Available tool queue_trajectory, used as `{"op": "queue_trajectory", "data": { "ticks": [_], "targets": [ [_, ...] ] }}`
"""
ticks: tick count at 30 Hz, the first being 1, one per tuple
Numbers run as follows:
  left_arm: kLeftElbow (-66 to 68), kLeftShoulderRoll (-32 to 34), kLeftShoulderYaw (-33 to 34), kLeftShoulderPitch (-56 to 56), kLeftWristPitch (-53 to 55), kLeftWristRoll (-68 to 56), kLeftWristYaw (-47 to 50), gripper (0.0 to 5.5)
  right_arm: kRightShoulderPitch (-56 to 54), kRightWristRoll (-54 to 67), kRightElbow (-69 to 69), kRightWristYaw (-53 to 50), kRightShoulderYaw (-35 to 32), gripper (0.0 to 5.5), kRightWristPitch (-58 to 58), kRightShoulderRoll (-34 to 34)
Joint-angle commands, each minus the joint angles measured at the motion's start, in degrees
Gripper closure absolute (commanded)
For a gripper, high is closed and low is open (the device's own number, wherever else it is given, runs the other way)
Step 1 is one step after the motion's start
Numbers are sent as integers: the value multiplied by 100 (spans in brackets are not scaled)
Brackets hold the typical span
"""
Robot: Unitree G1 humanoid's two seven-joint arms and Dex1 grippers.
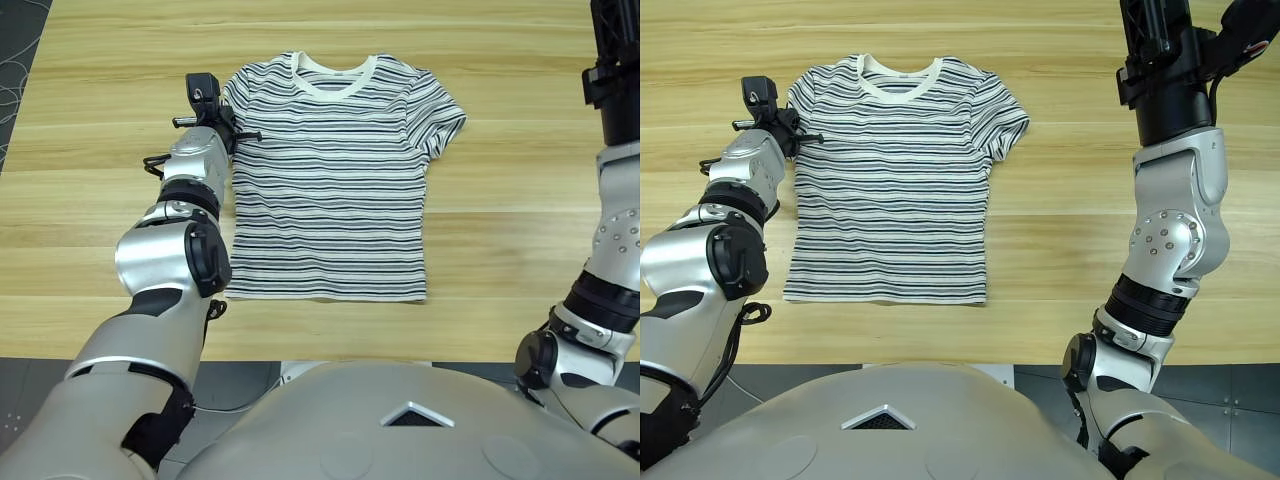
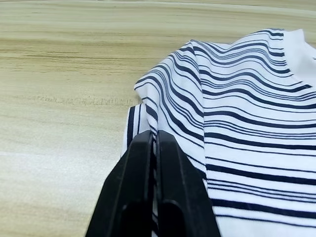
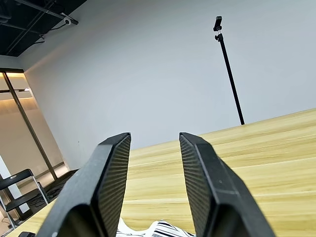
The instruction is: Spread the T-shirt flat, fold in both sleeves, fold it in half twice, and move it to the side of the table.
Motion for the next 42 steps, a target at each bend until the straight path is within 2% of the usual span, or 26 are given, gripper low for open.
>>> {"op": "queue_trajectory", "data": {
  "ticks": [1, 13, 17, 24, 32, 42],
  "targets": [
    [32, 43, -136, 54, -39, 171, 105, 536, 7, 77, -47, -37, 4, 366, 76, -36],
    [19, -294, -2065, -21, -694, 1992, 593, 536, -31, 68, -13, -40, 41, 366, 60, -12],
    [60, -427, -2498, 131, -704, 2346, 564, 536, -37, 79, -37, -50, 55, 366, 65, -7],
    [67, -480, -2913, 133, -789, 2638, 770, 536, -52, 52, 7, -48, 101, 366, 45, 6],
    [109, -512, -3748, 148, -819, 3342, 890, 536, -96, 30, 72, -32, 159, 366, 18, 28],
    [235, -519, -4474, 426, -503, 3868, 17, 536, -116, 35, 52, -45, 218, 366, 17, 64]
  ]
}}
